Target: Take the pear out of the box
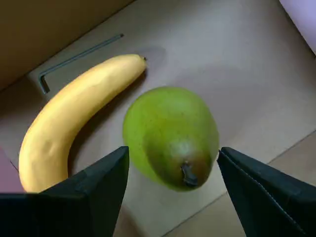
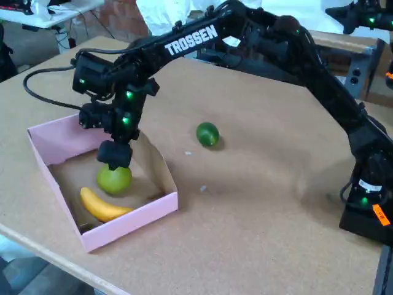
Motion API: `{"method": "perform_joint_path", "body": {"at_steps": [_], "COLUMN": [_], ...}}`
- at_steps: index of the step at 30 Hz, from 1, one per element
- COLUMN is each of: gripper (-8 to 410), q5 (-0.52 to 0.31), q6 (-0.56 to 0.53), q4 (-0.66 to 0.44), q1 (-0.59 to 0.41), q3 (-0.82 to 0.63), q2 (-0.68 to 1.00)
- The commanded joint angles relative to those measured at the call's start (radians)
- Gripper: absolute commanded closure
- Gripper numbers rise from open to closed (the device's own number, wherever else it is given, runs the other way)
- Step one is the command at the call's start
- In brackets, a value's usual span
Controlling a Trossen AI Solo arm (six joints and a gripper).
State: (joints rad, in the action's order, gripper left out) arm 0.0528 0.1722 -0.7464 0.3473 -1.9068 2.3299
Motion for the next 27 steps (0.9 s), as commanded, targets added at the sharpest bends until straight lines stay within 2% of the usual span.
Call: {"method": "perform_joint_path", "body": {"at_steps": [1,20,23,27], "gripper": [153,154,171,224], "q5": [0.010,0.009,0.008,0.008], "q6": [0.012,0.016,0.016,0.015], "q4": [0.018,0.019,0.018,0.018], "q1": [-0.001,-0.003,-0.003,-0.003], "q3": [0.000,0.000,0.000,0.000], "q2": [0.007,0.013,0.013,0.013]}}
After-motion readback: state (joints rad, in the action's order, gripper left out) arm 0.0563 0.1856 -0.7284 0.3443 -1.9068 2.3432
